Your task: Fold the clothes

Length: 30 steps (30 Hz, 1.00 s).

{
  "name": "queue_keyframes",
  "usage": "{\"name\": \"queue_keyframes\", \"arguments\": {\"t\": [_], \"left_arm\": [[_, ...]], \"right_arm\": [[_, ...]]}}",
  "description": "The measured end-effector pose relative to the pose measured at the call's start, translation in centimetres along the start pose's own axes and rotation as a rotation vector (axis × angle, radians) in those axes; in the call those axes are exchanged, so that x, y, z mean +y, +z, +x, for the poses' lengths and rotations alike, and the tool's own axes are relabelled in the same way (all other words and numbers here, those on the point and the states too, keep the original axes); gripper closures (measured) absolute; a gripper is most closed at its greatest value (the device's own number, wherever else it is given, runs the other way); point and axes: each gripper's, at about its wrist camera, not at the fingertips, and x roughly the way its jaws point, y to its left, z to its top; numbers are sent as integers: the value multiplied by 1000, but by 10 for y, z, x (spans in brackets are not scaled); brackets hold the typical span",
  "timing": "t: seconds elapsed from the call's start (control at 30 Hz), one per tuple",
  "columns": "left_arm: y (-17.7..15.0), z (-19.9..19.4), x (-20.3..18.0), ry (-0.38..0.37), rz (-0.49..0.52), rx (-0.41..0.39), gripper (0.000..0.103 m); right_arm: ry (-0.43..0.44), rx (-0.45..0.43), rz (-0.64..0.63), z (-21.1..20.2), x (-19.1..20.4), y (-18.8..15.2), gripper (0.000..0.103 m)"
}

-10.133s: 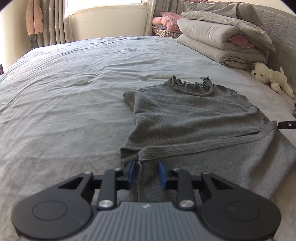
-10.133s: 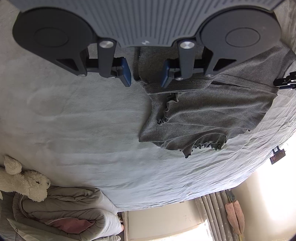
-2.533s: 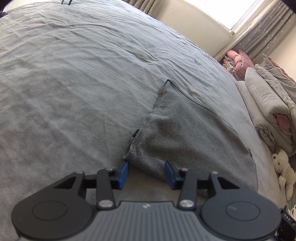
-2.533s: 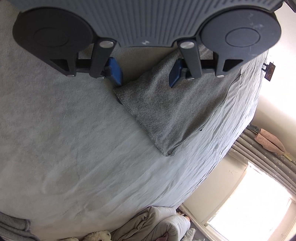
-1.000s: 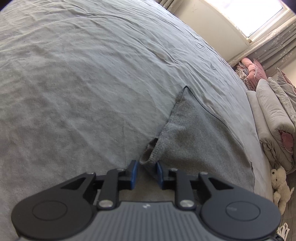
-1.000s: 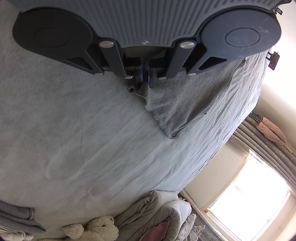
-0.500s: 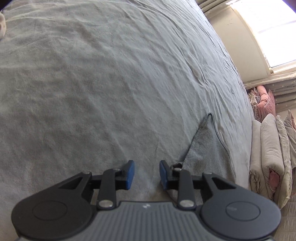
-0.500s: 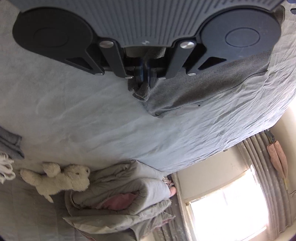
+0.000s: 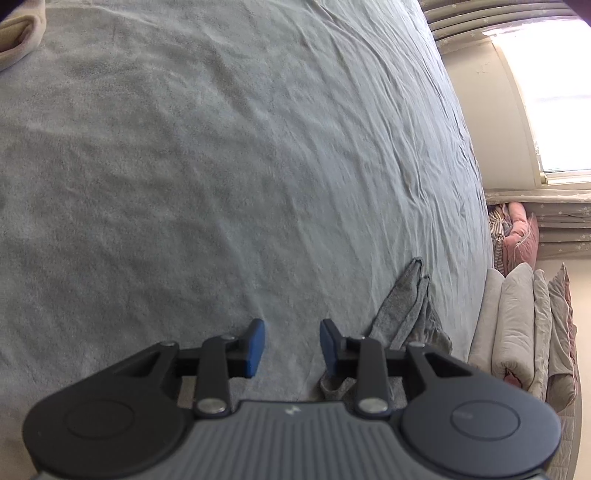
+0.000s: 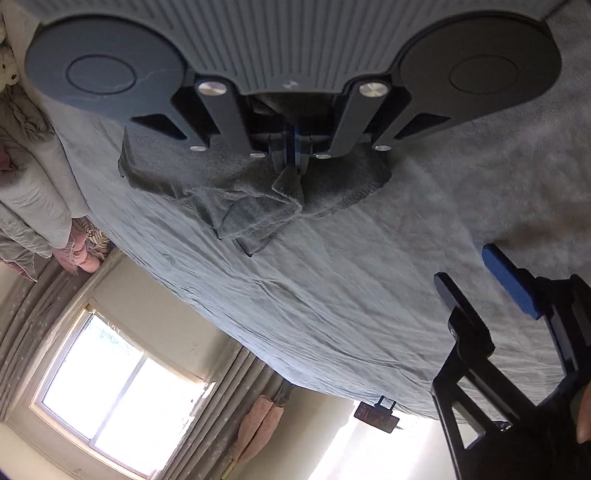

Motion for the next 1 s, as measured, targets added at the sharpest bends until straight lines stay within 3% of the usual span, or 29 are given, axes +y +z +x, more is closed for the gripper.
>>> {"name": "queue_keyframes", "arguments": {"t": [0.13,0.23,0.37,0.47,0.6,0.67,0.7,0.77,0.8,0.9,1.0], "left_arm": [[-3,1,-7,-16,10,0,71],[-7,5,-14,-29,30,11,71],[-10,9,-16,-5,81,-4,71],[-10,10,-15,13,98,-12,70],[-14,10,-23,-2,146,-29,66],[-18,13,-29,-10,185,-21,63],[-20,14,-31,-15,204,-15,62],[-24,17,-35,-16,240,-9,60],[-25,18,-37,-10,251,-14,56],[-31,20,-40,23,291,-50,46],[-37,22,-44,31,341,-60,46]], "right_arm": [[-46,-99,51,-21,-18,10,97],[-17,-168,101,-35,-22,16,97],[70,-53,-146,-19,21,-4,98],[51,3,-93,-7,20,-6,98],[58,-5,-66,-7,22,5,96],[78,0,-78,-10,24,9,85],[119,-1,-48,-15,20,10,80],[199,-28,56,-32,6,10,40],[228,-59,134,-42,-6,10,34],[244,-109,391,-56,-47,6,32],[179,-76,587,-45,-80,-2,35]]}}
